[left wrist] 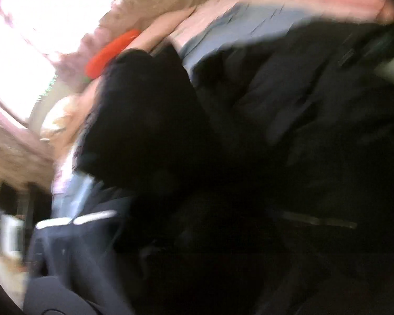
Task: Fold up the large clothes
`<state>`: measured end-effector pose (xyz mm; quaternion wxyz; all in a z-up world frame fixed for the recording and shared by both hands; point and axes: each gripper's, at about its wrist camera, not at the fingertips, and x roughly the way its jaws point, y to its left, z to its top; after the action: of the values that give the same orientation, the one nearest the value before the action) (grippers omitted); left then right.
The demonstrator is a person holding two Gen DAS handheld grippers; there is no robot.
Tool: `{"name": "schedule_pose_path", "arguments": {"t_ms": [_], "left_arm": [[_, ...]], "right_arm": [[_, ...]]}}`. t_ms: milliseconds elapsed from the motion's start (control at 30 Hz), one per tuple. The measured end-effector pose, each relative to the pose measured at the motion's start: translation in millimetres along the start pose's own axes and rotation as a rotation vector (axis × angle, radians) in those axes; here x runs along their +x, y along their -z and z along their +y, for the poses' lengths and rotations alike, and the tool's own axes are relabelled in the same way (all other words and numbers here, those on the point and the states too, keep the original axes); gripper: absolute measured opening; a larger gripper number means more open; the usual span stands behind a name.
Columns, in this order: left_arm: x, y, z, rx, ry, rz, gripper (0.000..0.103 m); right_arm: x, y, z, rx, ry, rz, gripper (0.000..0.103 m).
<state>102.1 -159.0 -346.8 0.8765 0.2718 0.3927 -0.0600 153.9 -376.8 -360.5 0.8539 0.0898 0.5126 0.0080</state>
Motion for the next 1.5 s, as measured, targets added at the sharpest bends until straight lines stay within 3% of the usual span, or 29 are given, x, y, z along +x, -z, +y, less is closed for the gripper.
{"name": "schedule_pose_path", "arguments": {"t_ms": [67,167,233,333,433,567,667,800,900,1000,1033,1100,1167,1300,1400,1500], "left_arm": [[-27,-8,6,0.018,0.082,-0.075,0.101],[-49,-17,27,-0.015,0.117,-0.103,0.101],[-56,-14,63,-0.152,0.161,-0.09,0.101],[-54,-9,120,-0.364,0.153,-0.076,0.101],[-51,18,190,-0.587,0.065,-0.04,0.101],[-37,64,242,-0.739,-0.09,0.062,0.101],[-11,112,266,-0.82,-0.14,0.143,0.101],[33,157,260,-0.889,-0.09,0.235,0.101],[60,176,235,-0.915,-0.029,0.259,0.101],[74,204,230,-1.087,0.069,0.227,0.101],[77,213,231,-1.125,0.087,0.224,0.101],[82,215,232,-1.116,0.092,0.226,0.101],[79,211,230,-1.08,0.087,0.238,0.101],[78,205,226,-1.044,0.081,0.24,0.101],[77,201,222,-1.026,0.054,0.23,0.101],[74,193,213,-0.987,0.008,0.215,0.101]], "right_arm": [[3,-6,9,-0.012,-0.027,0.008,0.102],[2,-13,30,-0.049,-0.047,0.012,0.102],[-2,-20,44,-0.07,-0.063,0.002,0.102],[-7,-28,72,-0.111,-0.097,-0.009,0.102],[-10,-31,103,-0.149,-0.119,-0.008,0.102],[-21,-25,148,-0.178,-0.167,-0.021,0.102],[-28,-19,179,-0.2,-0.197,-0.024,0.102],[-44,-11,214,-0.198,-0.257,-0.065,0.102],[-55,2,248,-0.197,-0.35,-0.092,0.102],[-45,20,285,-0.226,-0.406,-0.068,0.102],[-34,28,296,-0.234,-0.416,-0.048,0.102],[-10,38,303,-0.228,-0.349,-0.007,0.102],[13,44,293,-0.211,-0.234,0.014,0.102],[28,48,260,-0.258,-0.114,-0.03,0.102],[38,49,226,-0.274,-0.073,-0.057,0.102],[59,53,185,-0.198,-0.148,-0.02,0.102]]}}
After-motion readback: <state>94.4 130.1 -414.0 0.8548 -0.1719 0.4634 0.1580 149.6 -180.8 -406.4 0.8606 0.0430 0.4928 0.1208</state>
